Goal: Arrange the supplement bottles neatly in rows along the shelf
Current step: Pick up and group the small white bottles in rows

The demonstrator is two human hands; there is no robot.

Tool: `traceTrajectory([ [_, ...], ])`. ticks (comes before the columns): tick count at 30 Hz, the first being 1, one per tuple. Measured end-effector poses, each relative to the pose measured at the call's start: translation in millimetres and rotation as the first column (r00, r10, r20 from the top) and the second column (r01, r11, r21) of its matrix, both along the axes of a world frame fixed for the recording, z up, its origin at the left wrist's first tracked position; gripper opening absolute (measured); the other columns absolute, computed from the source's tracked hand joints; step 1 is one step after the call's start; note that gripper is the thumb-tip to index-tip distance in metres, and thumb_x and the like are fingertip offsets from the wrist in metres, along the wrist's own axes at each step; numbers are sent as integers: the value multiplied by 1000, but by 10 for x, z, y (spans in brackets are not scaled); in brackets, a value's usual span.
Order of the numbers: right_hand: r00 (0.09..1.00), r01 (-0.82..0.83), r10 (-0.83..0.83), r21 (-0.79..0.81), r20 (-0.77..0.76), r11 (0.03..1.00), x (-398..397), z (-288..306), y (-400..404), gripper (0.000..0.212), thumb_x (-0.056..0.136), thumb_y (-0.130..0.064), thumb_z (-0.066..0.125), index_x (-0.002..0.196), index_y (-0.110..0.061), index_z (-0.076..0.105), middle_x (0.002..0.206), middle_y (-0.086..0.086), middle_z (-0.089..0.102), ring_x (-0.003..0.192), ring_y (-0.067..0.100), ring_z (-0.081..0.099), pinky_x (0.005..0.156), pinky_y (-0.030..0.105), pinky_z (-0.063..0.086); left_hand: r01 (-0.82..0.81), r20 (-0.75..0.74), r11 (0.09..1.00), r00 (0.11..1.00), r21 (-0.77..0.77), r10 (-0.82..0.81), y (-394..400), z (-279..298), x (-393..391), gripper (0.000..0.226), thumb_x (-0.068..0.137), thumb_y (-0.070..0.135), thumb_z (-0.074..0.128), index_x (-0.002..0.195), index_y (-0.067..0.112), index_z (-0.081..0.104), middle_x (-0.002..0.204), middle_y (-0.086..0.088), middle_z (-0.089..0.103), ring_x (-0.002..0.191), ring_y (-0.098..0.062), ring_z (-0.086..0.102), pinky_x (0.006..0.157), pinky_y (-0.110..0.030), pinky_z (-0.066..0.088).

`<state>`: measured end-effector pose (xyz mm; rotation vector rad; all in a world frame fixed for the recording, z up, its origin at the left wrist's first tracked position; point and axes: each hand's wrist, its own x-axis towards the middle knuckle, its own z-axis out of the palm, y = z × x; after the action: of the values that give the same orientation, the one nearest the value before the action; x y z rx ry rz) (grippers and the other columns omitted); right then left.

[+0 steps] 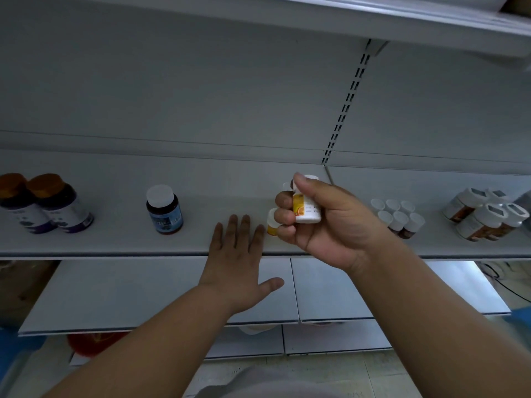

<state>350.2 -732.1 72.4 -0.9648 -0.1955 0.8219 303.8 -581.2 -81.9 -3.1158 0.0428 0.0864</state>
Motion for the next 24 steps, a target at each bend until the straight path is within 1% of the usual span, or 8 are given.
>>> traceTrajectory([
  [4,995,-40,41,16,-87,999,14,-10,-1,30,83,-27,53,105,-6,51,85,12,51,71,24,51,59,30,38,-4,-6,1000,1000,-1,4,0,8,-5,108,81,88,15,155,17,-19,162,-19,-21,148,-40,-23,118,-58,-11],
  [9,987,111,-96,-119,128,987,14,-55,9,28,80,-17,61,104,-3,60,86,11,57,82,31,56,65,34,49,-3,5,1000,1000,-16,3,-1,12,0,107,81,88,18,155,18,-17,163,-19,-19,148,-39,-23,118,-58,-13],
  [15,951,160,-128,-94,282,983,6,-79,-48,21,76,-9,69,96,-13,64,88,7,62,89,33,58,82,41,47,-3,9,1000,1000,3,3,-6,18,-6,108,81,88,16,156,17,-16,163,-19,-20,148,-40,-23,118,-58,-13],
  [17,822,254,-116,-177,558,951,-25,-87,-71,30,76,-3,74,102,-17,66,101,5,68,101,30,63,92,37,50,-5,9,1000,1000,6,5,-3,18,-9,108,81,88,15,155,17,-16,162,-19,-20,148,-40,-23,118,-58,-12],
  [19,531,401,-6,-245,848,883,-71,-75,-104,38,76,-1,76,108,-19,66,110,0,67,108,17,63,96,32,48,-8,4,1000,1000,9,8,-8,20,-6,108,81,88,15,155,17,-18,162,-19,-21,148,-40,-23,118,-59,-11],
  [21,243,481,134,-239,961,843,-116,-62,-132,38,78,-4,77,111,-20,66,114,-4,65,115,13,58,100,29,45,-7,4,1000,1000,4,7,-12,21,-5,109,81,88,16,154,16,-20,162,-19,-21,148,-40,-22,118,-58,-11],
  [22,177,493,165,-232,970,838,-137,-55,-140,38,78,-5,77,111,-19,67,114,-5,65,116,13,57,100,28,44,-3,8,1000,1000,-2,3,-9,18,-9,109,81,88,17,154,15,-20,162,-19,-20,148,-41,-21,118,-59,-10],
  [24,213,488,170,-256,962,835,-173,-34,-150,38,77,-10,79,112,-20,67,110,-8,67,110,13,60,96,28,47,6,32,1000,999,-17,-6,-4,11,-17,110,81,88,19,155,15,-17,163,-20,-16,149,-42,-17,118,-59,-9],
])
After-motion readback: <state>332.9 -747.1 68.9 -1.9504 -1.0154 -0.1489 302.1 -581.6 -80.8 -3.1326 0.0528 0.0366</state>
